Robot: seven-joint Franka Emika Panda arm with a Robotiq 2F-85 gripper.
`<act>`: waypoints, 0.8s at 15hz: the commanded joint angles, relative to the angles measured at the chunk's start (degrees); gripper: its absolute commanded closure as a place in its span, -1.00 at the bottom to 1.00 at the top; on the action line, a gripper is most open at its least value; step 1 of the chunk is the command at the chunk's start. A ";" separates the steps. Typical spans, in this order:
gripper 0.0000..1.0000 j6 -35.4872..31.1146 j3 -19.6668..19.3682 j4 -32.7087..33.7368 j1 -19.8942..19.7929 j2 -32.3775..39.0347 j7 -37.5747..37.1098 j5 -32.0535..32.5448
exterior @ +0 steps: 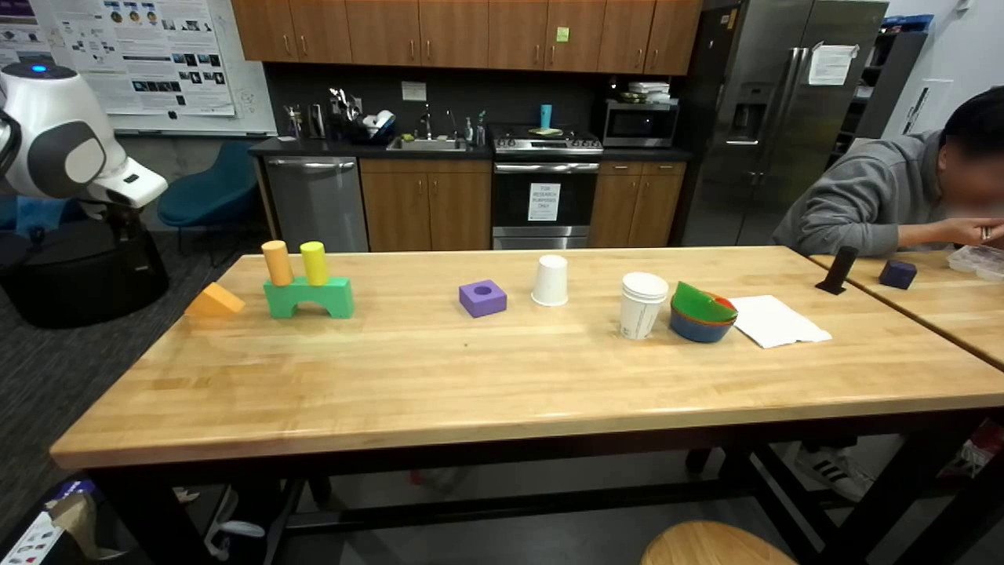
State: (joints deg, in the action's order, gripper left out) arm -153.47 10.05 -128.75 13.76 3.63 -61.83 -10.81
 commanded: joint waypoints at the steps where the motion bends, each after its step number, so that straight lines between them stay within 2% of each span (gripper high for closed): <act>1: -1.00 0.04 0.33 -0.02 -0.37 0.02 0.18 -0.11; 12: -1.00 0.44 -0.04 -0.75 -0.58 -0.52 -1.03 0.65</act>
State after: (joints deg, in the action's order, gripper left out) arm -153.46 10.07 -128.81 13.70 3.70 -61.83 -10.81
